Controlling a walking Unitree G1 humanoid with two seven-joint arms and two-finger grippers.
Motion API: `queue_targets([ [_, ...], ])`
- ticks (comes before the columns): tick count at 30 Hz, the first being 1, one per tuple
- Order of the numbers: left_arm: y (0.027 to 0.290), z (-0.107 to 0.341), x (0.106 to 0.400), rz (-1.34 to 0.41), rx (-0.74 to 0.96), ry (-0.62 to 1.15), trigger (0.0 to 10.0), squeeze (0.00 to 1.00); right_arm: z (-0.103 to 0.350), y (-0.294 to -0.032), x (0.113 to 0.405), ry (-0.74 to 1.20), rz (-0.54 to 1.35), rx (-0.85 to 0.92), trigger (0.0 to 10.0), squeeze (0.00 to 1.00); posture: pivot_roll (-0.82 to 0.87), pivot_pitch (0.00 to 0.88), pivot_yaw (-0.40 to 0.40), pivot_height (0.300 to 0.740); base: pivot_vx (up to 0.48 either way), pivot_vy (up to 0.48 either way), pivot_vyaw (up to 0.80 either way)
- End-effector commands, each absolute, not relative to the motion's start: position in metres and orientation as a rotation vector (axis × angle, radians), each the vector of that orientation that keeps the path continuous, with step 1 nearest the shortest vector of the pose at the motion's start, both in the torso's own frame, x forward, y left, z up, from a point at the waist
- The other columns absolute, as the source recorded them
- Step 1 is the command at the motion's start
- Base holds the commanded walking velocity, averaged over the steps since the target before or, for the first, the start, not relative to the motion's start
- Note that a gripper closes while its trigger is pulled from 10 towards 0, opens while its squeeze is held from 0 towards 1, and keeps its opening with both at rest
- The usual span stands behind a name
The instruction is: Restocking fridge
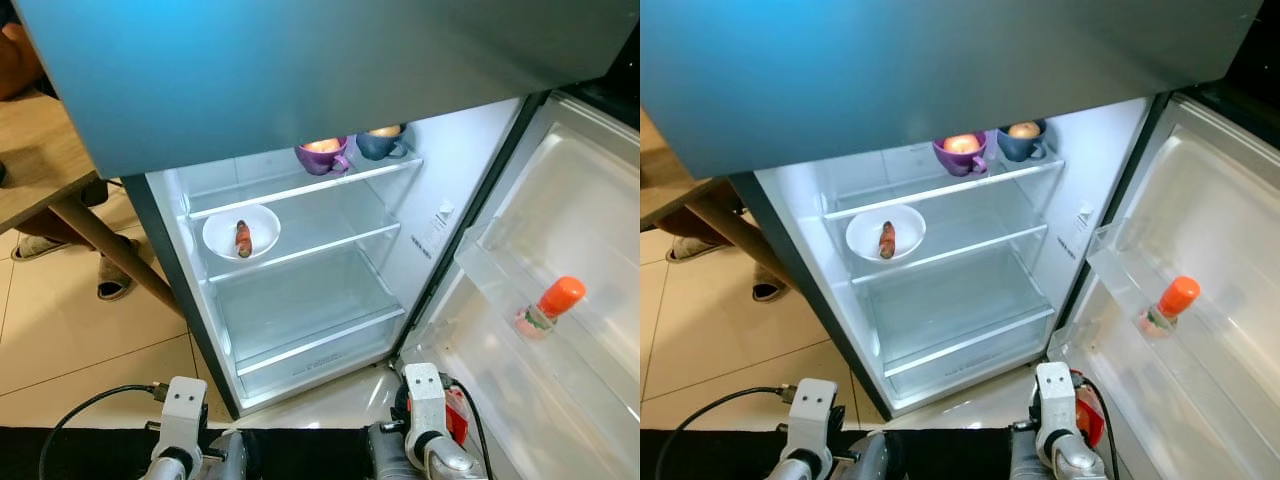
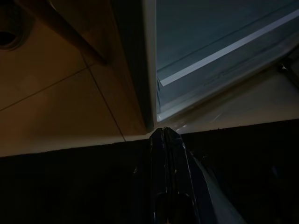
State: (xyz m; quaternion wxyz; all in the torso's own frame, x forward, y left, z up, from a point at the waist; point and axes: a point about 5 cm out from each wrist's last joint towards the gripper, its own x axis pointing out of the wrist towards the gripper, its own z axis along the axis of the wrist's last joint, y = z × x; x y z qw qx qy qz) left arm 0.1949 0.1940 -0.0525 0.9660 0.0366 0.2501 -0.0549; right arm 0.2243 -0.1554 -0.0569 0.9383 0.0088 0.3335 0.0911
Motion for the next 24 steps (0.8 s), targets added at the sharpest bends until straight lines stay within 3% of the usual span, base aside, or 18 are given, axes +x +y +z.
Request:
queue_targets([
  [1, 0.1964, -0.0581, 0.1854, -0.110, 0.079, 0.538, 10.0, 0.00, -0.0612, -0.1496, 0.2172, 0.699, 0.210, 0.046, 10.0, 0.00, -0.09, 0.117, -0.002, 0.661, 0.000, 0.000, 0.00],
  [24, 0.1949, -0.0650, 0.1787, -0.110, 0.061, 0.587, 10.0, 0.00, -0.0651, -0.1564, 0.2104, 0.723, 0.215, 0.006, 10.0, 0.00, -0.10, 0.107, 0.000, 0.669, 0.000, 0.000, 0.00],
])
